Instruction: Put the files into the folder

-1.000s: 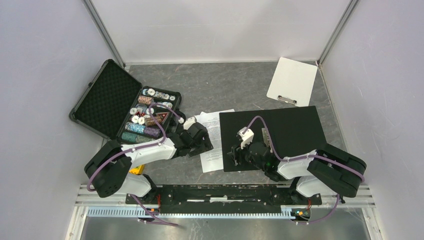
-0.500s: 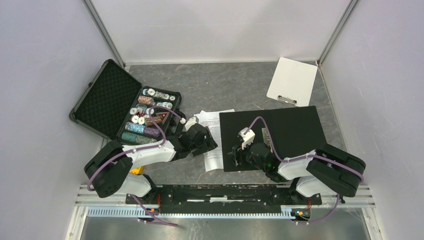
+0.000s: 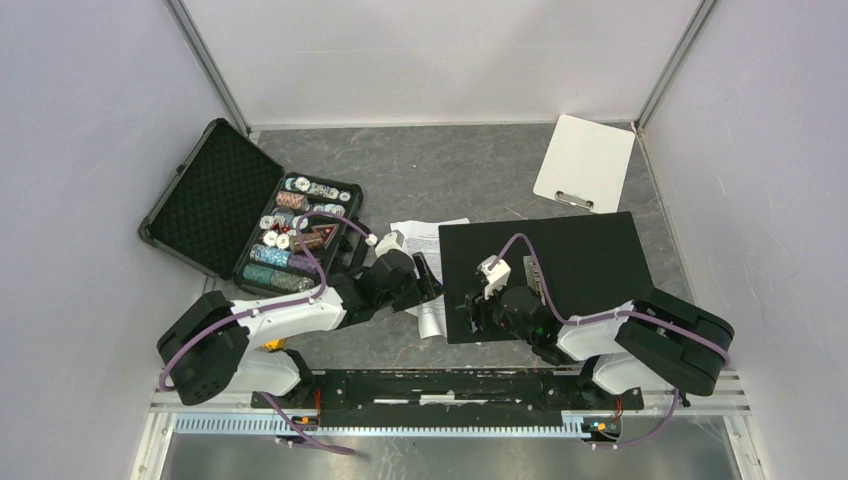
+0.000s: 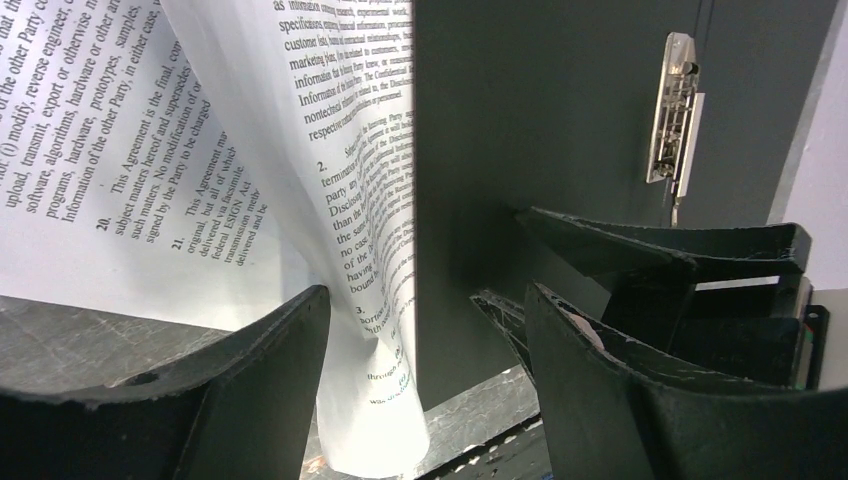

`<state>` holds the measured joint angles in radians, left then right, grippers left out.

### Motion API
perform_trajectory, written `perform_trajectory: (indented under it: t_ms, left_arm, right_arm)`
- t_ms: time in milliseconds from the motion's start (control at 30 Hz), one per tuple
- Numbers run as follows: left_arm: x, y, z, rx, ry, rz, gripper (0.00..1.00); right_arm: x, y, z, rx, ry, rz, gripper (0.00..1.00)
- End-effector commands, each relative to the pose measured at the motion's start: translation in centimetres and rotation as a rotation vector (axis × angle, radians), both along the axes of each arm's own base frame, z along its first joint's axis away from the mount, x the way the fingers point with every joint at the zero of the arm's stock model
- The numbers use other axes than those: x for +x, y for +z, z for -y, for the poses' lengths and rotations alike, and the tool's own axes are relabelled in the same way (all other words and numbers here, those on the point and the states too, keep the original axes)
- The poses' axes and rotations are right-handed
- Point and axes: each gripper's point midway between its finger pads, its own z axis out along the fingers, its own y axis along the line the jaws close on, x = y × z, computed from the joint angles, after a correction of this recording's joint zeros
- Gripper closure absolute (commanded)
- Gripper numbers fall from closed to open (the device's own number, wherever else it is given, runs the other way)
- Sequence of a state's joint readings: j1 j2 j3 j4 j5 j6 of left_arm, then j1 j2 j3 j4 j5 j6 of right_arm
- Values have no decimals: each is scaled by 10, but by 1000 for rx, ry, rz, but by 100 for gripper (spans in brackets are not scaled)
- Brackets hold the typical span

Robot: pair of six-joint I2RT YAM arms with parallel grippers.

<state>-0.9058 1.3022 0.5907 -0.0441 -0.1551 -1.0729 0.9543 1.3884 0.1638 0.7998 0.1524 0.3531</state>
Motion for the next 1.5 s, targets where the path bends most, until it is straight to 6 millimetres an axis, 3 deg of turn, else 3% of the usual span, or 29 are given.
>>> perform_trajectory:
  t_ms: [0, 233, 333, 400, 667, 833, 1000, 1267, 1467]
  left_arm:
    - [8, 15, 7, -43, -3, 71, 23]
    - [10, 15, 6, -34, 3, 84, 23]
    - [11, 16, 6, -32, 2, 90, 23]
    - [12, 17, 8, -32, -3, 92, 23]
    - [13, 18, 10, -33, -10, 90, 23]
    - [13, 20, 12, -37, -16, 94, 23]
    - [13, 20, 13, -38, -22, 92, 23]
    - [12, 19, 13, -39, -22, 88, 23]
    - [13, 21, 17, -39, -29, 87, 23]
  right_arm:
    - [-14, -8, 8, -21, 55, -14, 40]
    - [-12, 45, 2, 95, 131, 217, 33]
    - [-28, 69, 9, 148, 188, 402, 28]
    - [-40, 77, 12, 87, 232, 555, 25]
    - [-71, 62, 3, -148, 405, 758, 20]
    - [-70, 48, 3, -344, 378, 821, 19]
    - [-65, 63, 0, -429, 281, 952, 18]
    - [-78, 66, -35, -379, 365, 1010, 21]
    - [-89, 59, -48, -340, 435, 997, 23]
